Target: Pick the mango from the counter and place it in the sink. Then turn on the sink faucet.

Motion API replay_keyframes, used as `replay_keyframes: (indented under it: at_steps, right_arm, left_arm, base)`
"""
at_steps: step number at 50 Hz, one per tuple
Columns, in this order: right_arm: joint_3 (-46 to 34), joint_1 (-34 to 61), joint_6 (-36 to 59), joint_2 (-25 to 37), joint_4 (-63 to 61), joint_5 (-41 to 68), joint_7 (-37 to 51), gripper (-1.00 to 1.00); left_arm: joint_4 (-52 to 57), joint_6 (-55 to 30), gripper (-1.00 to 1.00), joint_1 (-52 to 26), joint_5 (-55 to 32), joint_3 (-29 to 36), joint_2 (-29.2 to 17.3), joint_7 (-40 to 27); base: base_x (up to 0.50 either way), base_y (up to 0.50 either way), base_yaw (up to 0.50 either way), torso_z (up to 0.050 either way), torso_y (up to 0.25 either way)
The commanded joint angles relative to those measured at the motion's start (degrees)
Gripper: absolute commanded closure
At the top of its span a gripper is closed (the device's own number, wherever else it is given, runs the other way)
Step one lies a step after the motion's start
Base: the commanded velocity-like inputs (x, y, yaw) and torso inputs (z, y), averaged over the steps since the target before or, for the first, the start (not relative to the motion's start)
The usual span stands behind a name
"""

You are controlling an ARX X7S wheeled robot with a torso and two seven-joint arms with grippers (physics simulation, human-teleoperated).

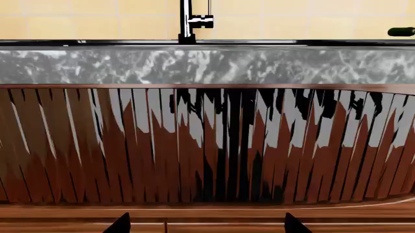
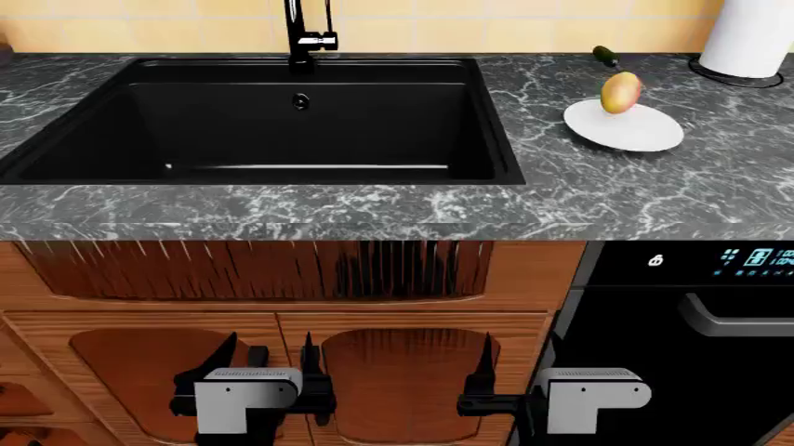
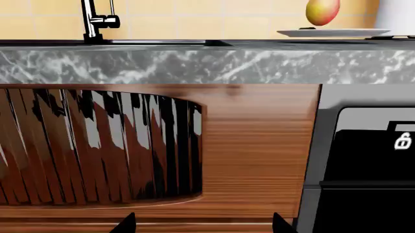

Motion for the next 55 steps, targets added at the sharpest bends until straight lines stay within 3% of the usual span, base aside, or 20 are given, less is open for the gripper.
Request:
replay_keyframes:
  at_steps: [1, 12, 25, 28, 33, 37, 38, 41, 42, 44, 48, 54, 55]
  right_arm:
    - [-0.24, 0.36, 1.13, 1.14, 0.15, 1.70, 0.83, -1.00]
    - [-1.20, -1.27, 2.89, 3.18, -5.18, 3.43, 2.86, -1.00]
    - [-1.37, -6.92, 18.31, 6.81, -28.34, 5.56, 4.37, -1.00]
    - [-0.14, -6.37, 23.26, 7.49, -33.79, 7.34, 4.88, -1.00]
    - [3.74, -0.87, 40.30, 9.14, -46.09, 13.91, 5.52, -1.00]
    - [4.89, 3.21, 48.38, 10.35, -50.50, 15.60, 6.90, -1.00]
    - [5.16, 4.02, 49.75, 10.57, -51.28, 15.97, 7.09, -1.00]
    - [8.44, 9.85, 58.57, 10.62, -53.51, 19.21, 7.84, -1.00]
    - [9.34, 11.59, 61.17, 10.78, -54.14, 20.15, 7.98, -1.00]
    - [12.30, 19.14, 71.04, 11.59, -57.75, 23.00, 8.51, -1.00]
    - [15.80, 25.92, 77.23, 10.83, -56.54, 25.97, 7.90, -1.00]
    - [17.60, 37.34, 87.40, 10.41, -55.14, 28.71, 8.83, -1.00]
    - [17.44, 40.76, 89.81, 10.95, -54.84, 30.14, 9.40, -1.00]
  left_arm:
    - [5.16, -0.98, -1.00, 2.02, 0.29, 1.85, -1.28, -0.62]
    - [12.25, -5.72, -1.00, 3.28, -2.06, 2.91, -3.12, -3.10]
    - [41.63, -31.60, -1.00, 5.39, -3.03, 2.61, -5.89, -5.16]
    - [46.78, -38.27, -1.00, 3.13, -3.10, 3.10, -6.68, -5.50]
    - [56.73, -54.60, -1.00, -4.85, -3.68, 3.79, -8.22, -5.55]
    - [59.97, -62.22, -1.00, -9.78, -6.40, 3.06, -8.99, -6.14]
    - [59.98, -62.76, -1.00, -10.95, -9.47, 3.19, -10.63, -8.58]
    - [59.98, -61.74, -1.00, -19.28, -35.25, 4.46, -24.81, -32.61]
    - [59.95, -62.28, -1.00, -21.96, -43.84, 4.50, -26.61, -37.80]
    - [58.71, -68.72, -1.00, -29.58, -58.26, -0.07, -25.30, -42.26]
    - [53.94, -75.70, -1.00, -42.12, -72.21, -2.57, -23.46, -49.84]
    - [44.71, -77.29, -1.00, -52.02, -86.99, -4.35, -22.25, -59.12]
    - [43.77, -78.80, -1.00, -55.53, -85.16, -2.29, -22.77, -58.25]
  base:
    - [0.00, 0.00, 0.00, 0.000, 0.000]
    - [0.00, 0.00, 0.00, 0.000, 0.000]
    - [0.00, 0.00, 0.00, 0.000, 0.000]
    - [0.00, 0.00, 0.00, 0.000, 0.000]
    - [0.00, 0.00, 0.00, 0.000, 0.000]
    - [0.00, 0.00, 0.00, 0.000, 0.000]
    - [0.00, 0.00, 0.00, 0.000, 0.000]
    - [0.00, 0.00, 0.00, 0.000, 0.000]
    - [0.00, 0.00, 0.00, 0.000, 0.000]
    - [0.00, 0.00, 0.00, 0.000, 0.000]
    - [0.00, 0.00, 0.00, 0.000, 0.000]
    - [0.00, 0.00, 0.00, 0.000, 0.000]
    - [0.00, 0.00, 0.00, 0.000, 0.000]
